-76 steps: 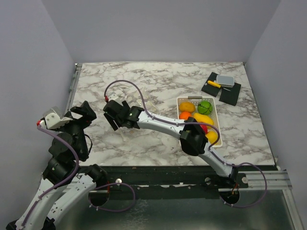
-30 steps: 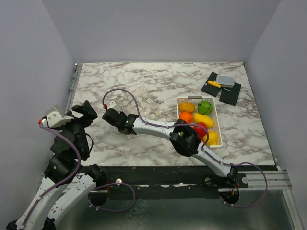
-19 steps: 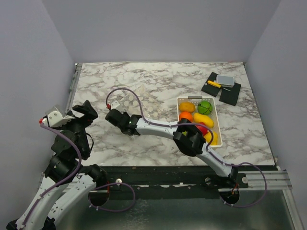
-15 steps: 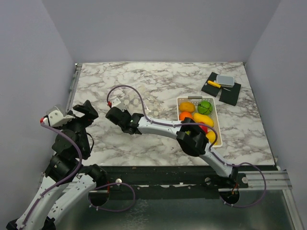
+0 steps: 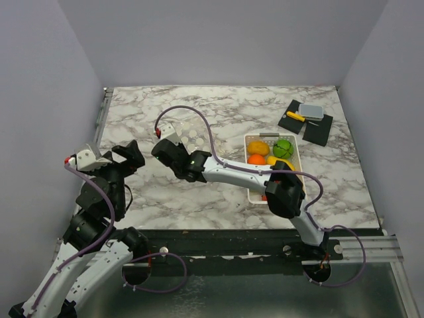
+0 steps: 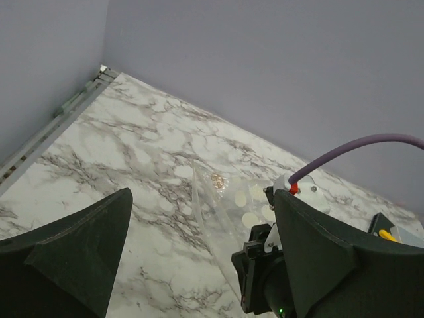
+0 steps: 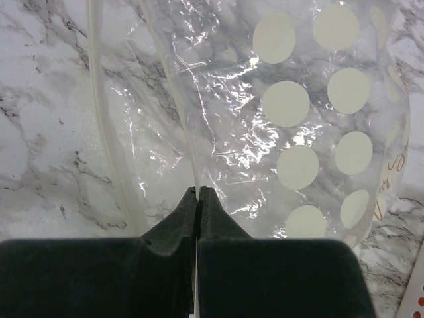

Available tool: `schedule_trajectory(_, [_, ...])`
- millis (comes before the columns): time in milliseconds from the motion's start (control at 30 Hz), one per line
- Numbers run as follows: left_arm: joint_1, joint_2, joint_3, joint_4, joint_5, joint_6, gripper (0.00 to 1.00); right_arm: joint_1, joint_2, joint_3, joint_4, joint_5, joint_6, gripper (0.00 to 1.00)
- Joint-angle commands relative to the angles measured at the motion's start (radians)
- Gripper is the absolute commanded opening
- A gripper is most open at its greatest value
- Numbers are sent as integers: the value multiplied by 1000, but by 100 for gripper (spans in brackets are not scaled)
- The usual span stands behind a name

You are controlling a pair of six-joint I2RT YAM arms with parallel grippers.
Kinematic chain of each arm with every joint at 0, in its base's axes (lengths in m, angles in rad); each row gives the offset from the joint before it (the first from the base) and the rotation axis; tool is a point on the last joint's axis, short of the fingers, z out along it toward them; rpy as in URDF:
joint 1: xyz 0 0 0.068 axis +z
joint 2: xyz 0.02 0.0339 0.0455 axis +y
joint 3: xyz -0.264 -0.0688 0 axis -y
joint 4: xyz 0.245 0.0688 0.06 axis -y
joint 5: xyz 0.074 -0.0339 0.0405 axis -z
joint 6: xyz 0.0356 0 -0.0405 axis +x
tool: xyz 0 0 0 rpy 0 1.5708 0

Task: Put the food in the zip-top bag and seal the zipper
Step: Pick up the zipper food storage bag at the center of the board, then open the zipper of the food storage bag at the center of the board.

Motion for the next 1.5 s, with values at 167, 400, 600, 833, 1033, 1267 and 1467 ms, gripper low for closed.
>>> schedule_trajectory(167, [8,55,-26,-113,185,-126,93,8,-124,-113,16,80,50,1])
schedule_trajectory(400, [8,87,-26,-156,258,-229,93,7,-207,-204,49,102,80,1])
schedule_trajectory(600, [8,118,-30,-194,323,-334,90,7,-283,-276,77,100,107,1])
schedule_trajectory(833, [8,173,-71,-186,427,-431,87,6,-357,-356,112,105,116,1])
schedule_trajectory(1033, [7,244,-102,-133,508,-466,86,6,-416,-430,163,87,110,1])
schedule_trajectory(1267, [8,293,-152,-64,508,-489,86,7,-464,-497,193,76,110,1])
schedule_trajectory(1467, [8,366,-172,9,557,-516,86,7,-499,-546,236,52,104,1])
